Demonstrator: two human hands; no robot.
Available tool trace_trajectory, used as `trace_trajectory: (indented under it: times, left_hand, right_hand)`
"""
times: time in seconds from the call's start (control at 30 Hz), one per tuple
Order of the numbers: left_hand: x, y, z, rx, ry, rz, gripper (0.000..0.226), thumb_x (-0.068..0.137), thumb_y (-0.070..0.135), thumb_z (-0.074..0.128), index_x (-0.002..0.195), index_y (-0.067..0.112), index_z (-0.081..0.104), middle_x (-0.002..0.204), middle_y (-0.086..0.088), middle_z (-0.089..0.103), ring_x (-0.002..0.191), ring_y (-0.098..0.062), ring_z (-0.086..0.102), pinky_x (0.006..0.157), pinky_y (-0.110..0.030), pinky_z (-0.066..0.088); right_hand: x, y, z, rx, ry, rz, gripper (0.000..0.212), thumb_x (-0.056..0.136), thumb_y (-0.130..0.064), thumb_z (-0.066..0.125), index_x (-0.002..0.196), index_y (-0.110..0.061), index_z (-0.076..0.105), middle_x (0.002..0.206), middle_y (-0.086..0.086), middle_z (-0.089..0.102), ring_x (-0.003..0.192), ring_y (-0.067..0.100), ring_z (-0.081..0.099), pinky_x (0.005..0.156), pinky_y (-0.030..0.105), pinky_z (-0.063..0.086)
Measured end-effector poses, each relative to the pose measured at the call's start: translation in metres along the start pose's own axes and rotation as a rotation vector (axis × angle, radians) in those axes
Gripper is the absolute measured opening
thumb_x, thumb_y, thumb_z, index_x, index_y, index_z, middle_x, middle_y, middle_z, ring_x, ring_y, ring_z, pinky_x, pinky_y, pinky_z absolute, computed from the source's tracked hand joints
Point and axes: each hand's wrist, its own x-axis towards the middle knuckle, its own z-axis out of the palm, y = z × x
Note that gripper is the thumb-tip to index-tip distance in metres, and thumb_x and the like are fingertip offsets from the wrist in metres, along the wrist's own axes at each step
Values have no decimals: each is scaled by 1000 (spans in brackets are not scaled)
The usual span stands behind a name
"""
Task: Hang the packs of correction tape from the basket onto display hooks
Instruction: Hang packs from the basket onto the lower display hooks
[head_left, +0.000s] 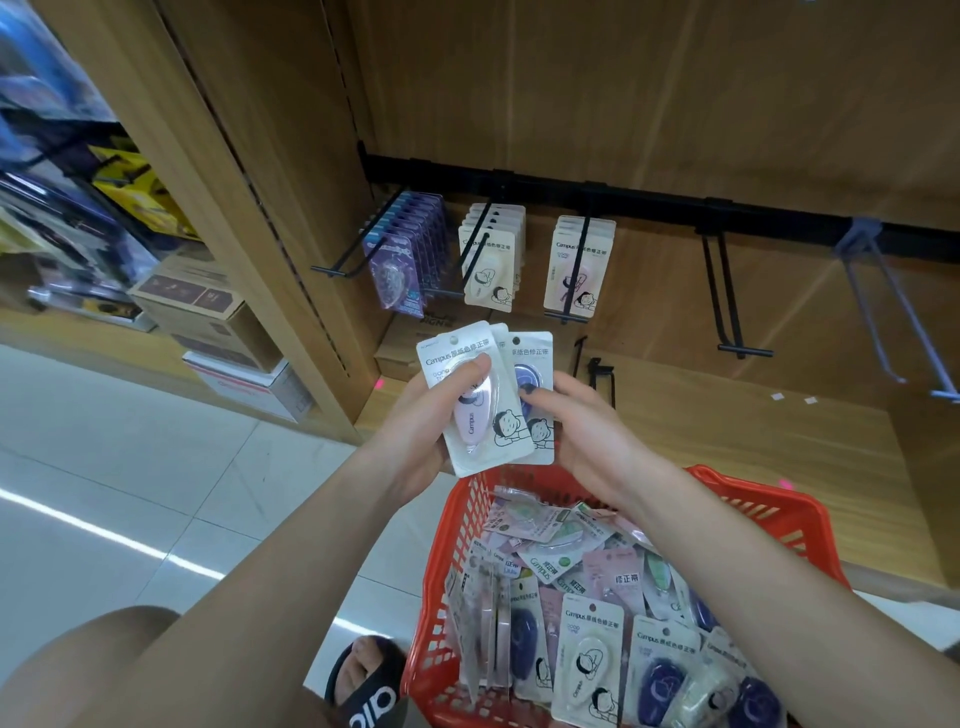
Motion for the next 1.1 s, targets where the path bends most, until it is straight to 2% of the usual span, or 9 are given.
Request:
trace_trajectory:
  times: [0.4,0.53,0.6,0.73,0.8,0.83,0.97,1.03,1.1]
  left_hand:
    - [-3,2,4,32,-12,2,24,102,43,62,122,34,72,119,-4,77,108,-31,75,102,-63,53]
    - [-4,4,7,-4,1,30,22,105,38,58,123,32,69,115,-1,79,101,-24,77,74,-42,65]
    - [-2,5,5,-18,39,40,19,103,38,60,120,35,69,111,1,80,98,-23,78,69,-41,65]
    - [5,3,-4,-64,188,42,30,97,41,71,126,37,64,117,-2,77,103,-28,77,95,-55,59]
    - [7,2,-4,-76,215,52,37,94,42,73,129,38,61,118,-2,77,103,-28,77,97,-55,58]
    - [8,1,-3,-74,213,48,37,94,42,74,129,38,61,117,-1,77,102,-27,77,94,-53,60]
    - [11,-4,7,-43,151,38,23,96,38,72,117,39,65,105,3,79,88,-21,79,64,-36,63]
    - [12,-5,18,-4,99,34,27,97,37,71,123,32,67,107,0,80,90,-24,79,63,-37,63]
    - [11,-6,32,31,51,38,26,98,33,70,123,26,69,108,-4,80,90,-25,79,61,-37,62]
  right_hand:
    - [-2,0,1,-45,-7,4,27,105,-11,55,128,-9,69,120,17,75,115,35,71,95,59,58]
    - [-3,-2,-2,-5,94,-18,21,105,-11,56,122,-7,68,114,17,77,109,36,73,93,55,60]
    - [-3,-3,-8,7,153,-43,21,105,-11,56,123,-6,67,114,15,78,108,35,74,96,55,59]
    - [-3,-8,-17,-47,230,-99,17,105,-10,56,116,-7,68,112,11,79,106,32,75,98,54,58]
    - [-4,-10,-18,-83,247,-109,17,104,-10,55,113,-5,68,110,11,79,106,32,75,98,52,58]
    - [-5,-10,-20,-97,254,-109,17,104,-10,54,111,-6,69,110,10,79,106,31,75,97,51,58]
    - [-17,-5,-39,-102,349,-97,16,102,-7,52,105,-9,69,104,6,80,92,22,75,86,45,57]
    - [-28,-2,-55,-118,417,-110,16,102,-7,52,104,-10,68,103,3,80,97,24,75,84,45,57]
    - [-41,2,-73,-124,480,-134,16,101,-8,53,98,-14,68,103,0,81,102,25,75,90,48,57]
